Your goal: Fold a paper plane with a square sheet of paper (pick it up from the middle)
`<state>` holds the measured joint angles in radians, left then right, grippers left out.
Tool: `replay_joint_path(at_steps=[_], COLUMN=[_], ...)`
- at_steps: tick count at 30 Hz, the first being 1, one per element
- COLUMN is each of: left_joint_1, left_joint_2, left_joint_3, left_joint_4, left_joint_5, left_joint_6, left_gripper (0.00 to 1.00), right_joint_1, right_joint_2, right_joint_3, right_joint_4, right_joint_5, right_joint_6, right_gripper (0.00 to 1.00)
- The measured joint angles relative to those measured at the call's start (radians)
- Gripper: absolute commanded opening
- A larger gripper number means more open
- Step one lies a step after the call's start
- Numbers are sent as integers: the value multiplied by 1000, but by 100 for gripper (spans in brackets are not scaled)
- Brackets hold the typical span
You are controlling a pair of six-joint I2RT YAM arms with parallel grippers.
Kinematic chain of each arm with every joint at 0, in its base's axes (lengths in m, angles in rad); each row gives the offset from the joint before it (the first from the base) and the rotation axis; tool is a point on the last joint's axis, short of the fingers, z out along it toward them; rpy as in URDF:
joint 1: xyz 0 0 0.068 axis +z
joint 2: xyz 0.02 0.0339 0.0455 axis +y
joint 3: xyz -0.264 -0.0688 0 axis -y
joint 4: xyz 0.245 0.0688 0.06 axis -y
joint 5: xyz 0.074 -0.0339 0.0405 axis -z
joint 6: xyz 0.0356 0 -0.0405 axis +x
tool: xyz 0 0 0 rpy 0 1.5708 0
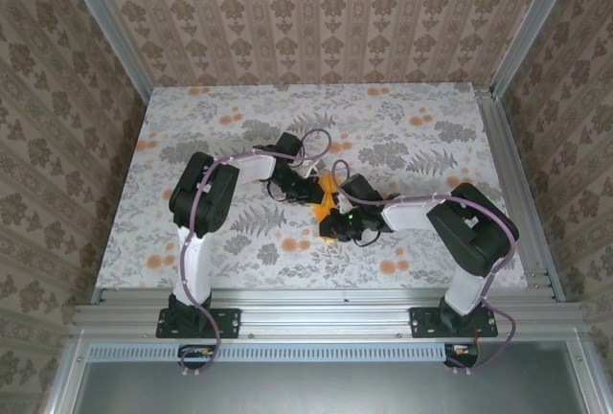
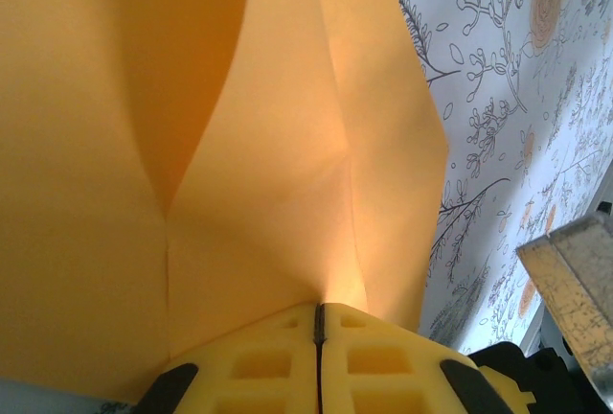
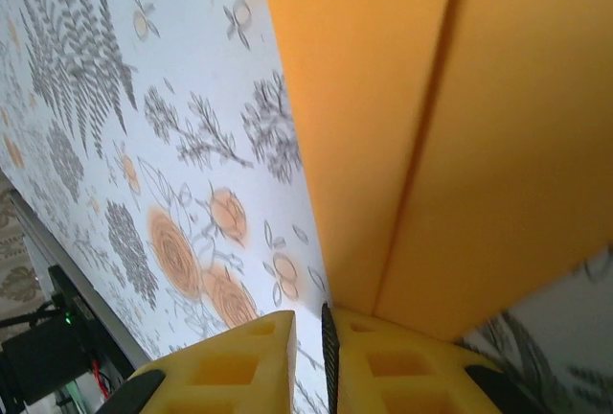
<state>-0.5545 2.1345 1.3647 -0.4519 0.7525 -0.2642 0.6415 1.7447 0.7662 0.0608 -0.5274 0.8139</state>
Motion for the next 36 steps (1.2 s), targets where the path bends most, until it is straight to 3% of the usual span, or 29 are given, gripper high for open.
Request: replay_joint_path(at_steps=[17, 26, 36], left_joint_1=[-8, -10, -11], left_joint_2=[0, 0, -3], left_joint_3=[26, 27, 23], left_joint_4=[-36, -38, -33], left_joint_5=[-30, -34, -35], left_joint_6=[0, 0, 0], left_gripper=[7, 7, 4], right_joint_1=[9, -155, -212], right_joint_2=[-64, -122, 84], right_joint_3=[-68, -66, 106], right_joint_4=[0, 140, 202], right_joint_5=[3, -22, -50], right_joint_6=[16, 127, 140], right_gripper=[19, 12, 8])
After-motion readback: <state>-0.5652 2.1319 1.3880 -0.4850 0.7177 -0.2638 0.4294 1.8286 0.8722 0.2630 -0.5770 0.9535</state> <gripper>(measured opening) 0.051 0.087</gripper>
